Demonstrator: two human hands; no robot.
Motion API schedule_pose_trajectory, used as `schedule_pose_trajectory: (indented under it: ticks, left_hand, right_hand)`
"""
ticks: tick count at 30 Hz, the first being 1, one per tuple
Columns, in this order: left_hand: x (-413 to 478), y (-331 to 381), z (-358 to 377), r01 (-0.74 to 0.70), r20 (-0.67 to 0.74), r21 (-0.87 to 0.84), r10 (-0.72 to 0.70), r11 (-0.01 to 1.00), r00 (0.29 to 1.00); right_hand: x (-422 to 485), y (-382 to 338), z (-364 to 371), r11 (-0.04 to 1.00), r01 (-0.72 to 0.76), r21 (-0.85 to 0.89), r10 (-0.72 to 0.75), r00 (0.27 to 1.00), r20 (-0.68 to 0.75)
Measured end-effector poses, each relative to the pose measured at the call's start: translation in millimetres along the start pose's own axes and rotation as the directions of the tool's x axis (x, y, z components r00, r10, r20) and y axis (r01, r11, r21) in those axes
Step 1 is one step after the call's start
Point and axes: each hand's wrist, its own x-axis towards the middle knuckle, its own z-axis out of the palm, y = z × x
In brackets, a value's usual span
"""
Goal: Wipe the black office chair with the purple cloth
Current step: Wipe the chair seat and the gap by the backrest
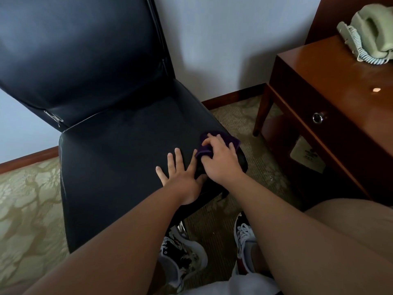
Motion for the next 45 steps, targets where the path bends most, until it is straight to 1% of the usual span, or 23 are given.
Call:
schedule_pose_trajectory:
  ticks: [2, 5, 7, 10, 12, 13, 14, 16, 18, 20, 23, 26, 30, 32, 33, 35, 36, 37, 38, 40, 42, 43, 45]
  left_hand:
    - [1, 0, 1, -0.002, -0.003, 0.003, 0.002, 1.0, 1.0]
    - [1, 1, 1, -0.004, -0.005, -0.016, 0.004, 1.0, 1.0]
    - [1, 3, 1, -0.003, -0.001, -0.019, 0.003, 1.0, 1.0]
    - [2, 6, -2, 0.004, 0.014, -0.03, -0.003, 1.0, 1.0]
    - [3, 10, -4, 0.013, 0.03, -0.031, -0.012, 0.999, 0.999]
    - [3, 12, -6, 0.017, 0.038, -0.03, -0.016, 0.999, 0.999]
    - [4, 14, -7, 0.023, 0.045, -0.028, -0.021, 0.999, 0.999]
    - [4, 18, -11, 0.035, 0.055, -0.035, -0.033, 0.999, 0.998]
    - [4, 21, -15, 0.041, 0.062, -0.054, -0.038, 0.998, 0.997]
    - [4, 23, -17, 0.042, 0.073, -0.055, -0.038, 0.998, 0.997]
    - [4, 19, -21, 0.021, 0.079, -0.008, -0.02, 1.0, 0.997]
    - [4, -3, -31, -0.064, 0.023, 0.096, 0.062, 0.993, 0.998]
    - [-3, -29, -23, -0.063, -0.014, 0.081, 0.064, 0.995, 0.998]
    - [-3, -31, -18, -0.051, -0.008, 0.043, 0.051, 0.998, 0.999]
    - [-2, -31, -18, -0.052, 0.008, 0.026, 0.052, 0.998, 0.999]
    - [1, -32, -22, -0.054, 0.05, -0.017, 0.055, 0.998, 0.997]
    - [2, -33, -24, -0.054, 0.066, -0.031, 0.056, 0.998, 0.996]
    - [3, -34, -24, -0.054, 0.076, -0.039, 0.057, 0.998, 0.996]
    - [3, -35, -24, -0.054, 0.08, -0.043, 0.058, 0.998, 0.995]
    - [4, -35, -21, -0.057, 0.08, -0.048, 0.06, 0.997, 0.995]
    - [5, -35, -20, -0.057, 0.077, -0.051, 0.061, 0.997, 0.995]
    - [6, -36, -19, -0.057, 0.076, -0.054, 0.061, 0.997, 0.995]
    - [7, -36, -18, -0.057, 0.073, -0.056, 0.061, 0.997, 0.995]
  right_hand:
    - [-1, 0, 1, 0.995, -0.092, 0.037, 0.096, 0.982, -0.163]
    - [1, 1, -4, 0.938, -0.261, 0.229, 0.327, 0.885, -0.331]
    - [1, 4, -8, 0.857, -0.336, 0.391, 0.47, 0.821, -0.325]
    - [1, 10, -11, 0.676, -0.383, 0.63, 0.651, 0.71, -0.267]
    - [-4, 12, -10, 0.614, -0.373, 0.696, 0.708, 0.651, -0.275]
    - [-9, 12, -7, 0.643, -0.373, 0.669, 0.696, 0.649, -0.307]
    - [-17, 13, -2, 0.708, -0.369, 0.602, 0.65, 0.675, -0.35]
    - [-36, 12, 12, 0.847, -0.314, 0.43, 0.488, 0.779, -0.393]
    - [-57, 11, 30, 0.919, -0.217, 0.33, 0.334, 0.873, -0.357]
    - [-74, 12, 45, 0.955, -0.14, 0.263, 0.217, 0.931, -0.294]
    - [-86, 16, 57, 0.966, -0.095, 0.241, 0.159, 0.952, -0.26]
    - [-82, 17, 55, 0.973, -0.088, 0.212, 0.146, 0.95, -0.276]
    - [-59, 17, 42, 0.951, -0.116, 0.285, 0.212, 0.919, -0.334]
    - [-40, 16, 30, 0.907, -0.163, 0.389, 0.313, 0.878, -0.363]
    - [-30, 17, 21, 0.855, -0.202, 0.478, 0.401, 0.842, -0.362]
    - [-11, 19, 1, 0.658, -0.273, 0.701, 0.612, 0.737, -0.288]
    - [-3, 22, -8, 0.549, -0.292, 0.783, 0.685, 0.693, -0.222]
    - [2, 25, -16, 0.487, -0.316, 0.814, 0.717, 0.677, -0.165]
    - [6, 27, -20, 0.499, -0.346, 0.795, 0.707, 0.693, -0.141]
    - [8, 28, -20, 0.672, -0.366, 0.644, 0.6, 0.779, -0.184]
    - [7, 28, -14, 0.86, -0.315, 0.403, 0.429, 0.872, -0.235]
    - [7, 26, -12, 0.92, -0.285, 0.269, 0.351, 0.905, -0.242]
    - [9, 20, -10, 0.978, -0.207, 0.016, 0.206, 0.956, -0.209]
